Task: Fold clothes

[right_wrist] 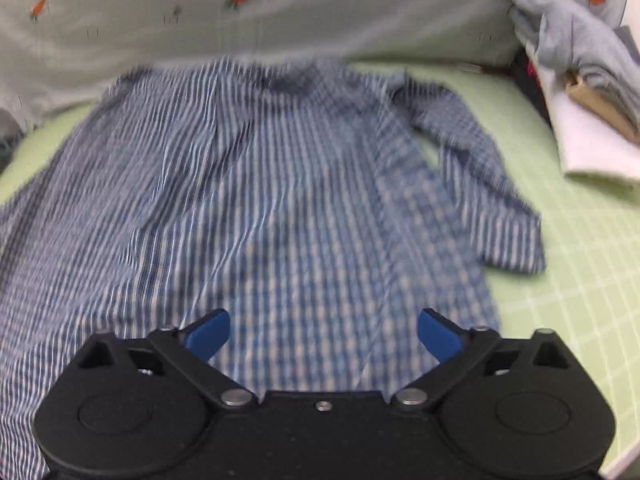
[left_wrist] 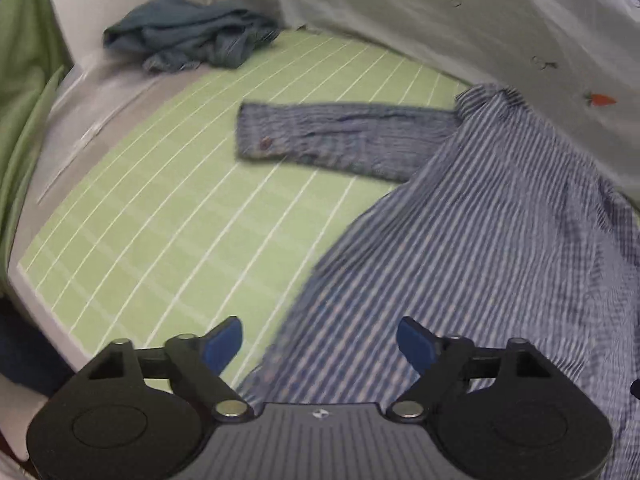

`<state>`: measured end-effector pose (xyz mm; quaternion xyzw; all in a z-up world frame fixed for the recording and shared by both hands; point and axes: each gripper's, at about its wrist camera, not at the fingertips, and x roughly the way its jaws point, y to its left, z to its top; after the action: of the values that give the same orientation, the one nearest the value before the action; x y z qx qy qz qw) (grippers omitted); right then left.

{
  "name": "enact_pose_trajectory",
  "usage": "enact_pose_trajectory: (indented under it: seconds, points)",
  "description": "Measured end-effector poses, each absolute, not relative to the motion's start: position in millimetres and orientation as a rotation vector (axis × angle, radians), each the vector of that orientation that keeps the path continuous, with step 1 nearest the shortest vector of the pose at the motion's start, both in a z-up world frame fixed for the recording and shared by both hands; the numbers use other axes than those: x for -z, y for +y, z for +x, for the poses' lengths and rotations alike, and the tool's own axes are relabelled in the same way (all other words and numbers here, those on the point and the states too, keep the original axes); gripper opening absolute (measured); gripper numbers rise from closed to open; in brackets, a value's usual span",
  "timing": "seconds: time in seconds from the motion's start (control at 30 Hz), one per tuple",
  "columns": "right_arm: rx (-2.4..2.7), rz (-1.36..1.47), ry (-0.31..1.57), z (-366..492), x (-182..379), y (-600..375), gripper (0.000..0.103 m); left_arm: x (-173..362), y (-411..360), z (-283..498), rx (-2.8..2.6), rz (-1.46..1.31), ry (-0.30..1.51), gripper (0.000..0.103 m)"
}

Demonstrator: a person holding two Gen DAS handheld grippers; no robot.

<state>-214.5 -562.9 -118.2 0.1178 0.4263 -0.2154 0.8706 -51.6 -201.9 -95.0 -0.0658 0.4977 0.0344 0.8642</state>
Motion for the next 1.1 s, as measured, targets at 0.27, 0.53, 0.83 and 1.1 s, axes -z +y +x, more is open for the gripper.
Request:
enact_pose_trajectory:
  seconds: [0.27, 0.53, 0.83, 1.1]
  points:
    - [0.557, 0.317, 0.781, -208, 111, -637, 0.103, 76, -287, -12, 0.033, -0.131, 0.983, 0.092]
    - [0.703, 0.421, 0.853, -193, 138, -743, 0.09, 78, -377, 33, 0.147, -0.044, 0.992, 0.092]
    - [0.621, 0.391, 0.834, -194, 158, -775, 0.005, 80, -423, 37, 0.197, 0.031, 1.03, 0.092]
    - [0.856, -0.04, 0.675, -205, 115, -768, 0.004, 83, -434, 28, 0.243, 0.083, 1.066, 0.092]
